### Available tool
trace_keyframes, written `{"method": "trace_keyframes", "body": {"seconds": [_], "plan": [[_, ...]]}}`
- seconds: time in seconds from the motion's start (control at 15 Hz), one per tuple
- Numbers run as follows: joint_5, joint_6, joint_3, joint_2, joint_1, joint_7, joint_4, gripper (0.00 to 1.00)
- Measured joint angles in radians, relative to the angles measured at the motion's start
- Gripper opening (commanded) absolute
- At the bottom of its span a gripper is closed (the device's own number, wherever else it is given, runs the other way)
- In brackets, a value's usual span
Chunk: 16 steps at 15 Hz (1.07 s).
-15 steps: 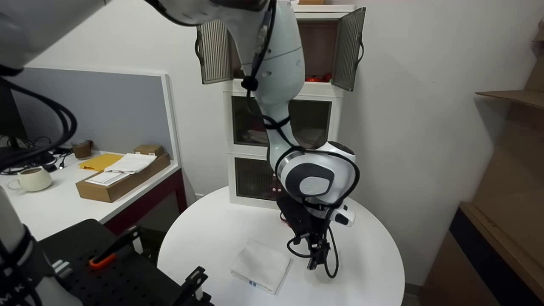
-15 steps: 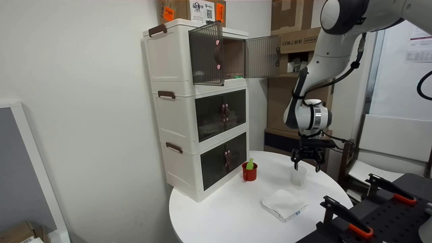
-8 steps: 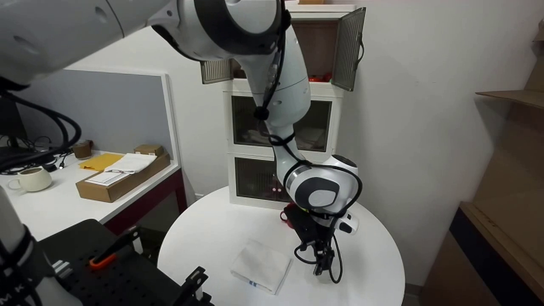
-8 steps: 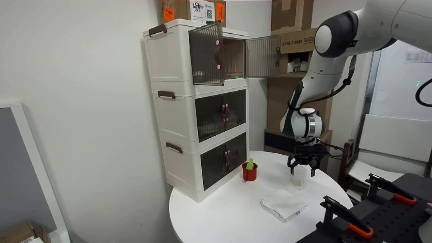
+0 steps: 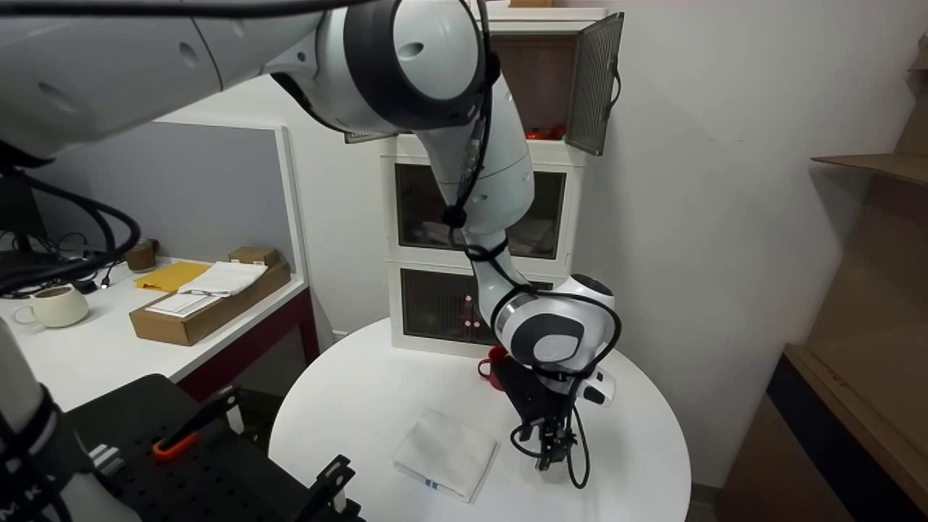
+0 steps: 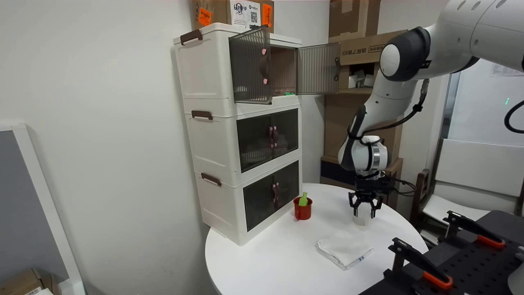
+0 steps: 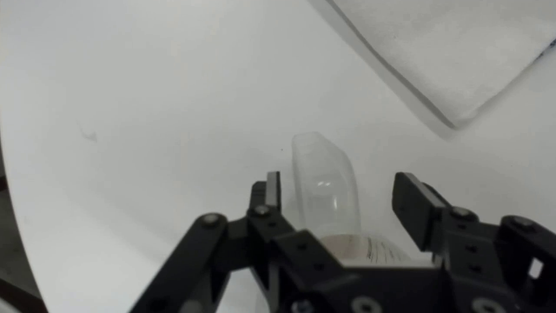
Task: Place the measuring cup on the top shelf
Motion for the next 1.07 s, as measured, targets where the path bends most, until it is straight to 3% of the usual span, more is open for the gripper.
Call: {"method": "trace_keyframes", "body": {"seconds": [0.2,0.27,0.33,0.4,0.87,0.93,1.0,1.07], "plan": [[-0.008,-0.002,0.000,0.017,0.000,0.000,0.021,0.15],[-0.011,-0.002,0.000,0.022,0.000,0.000,0.026,0.27],[-0.013,-0.002,0.000,0.025,0.000,0.000,0.029,0.52],[-0.014,-0.003,0.000,0.028,0.000,0.000,0.033,0.52],[-0.017,-0.025,0.001,0.030,0.000,0.000,0.036,0.99],[-0.018,-0.029,0.002,0.030,0.000,0.000,0.036,1.00],[-0.018,-0.032,0.004,0.029,0.000,0.000,0.036,0.94],[-0.018,-0.032,0.006,0.029,0.000,-0.001,0.035,0.69]]}}
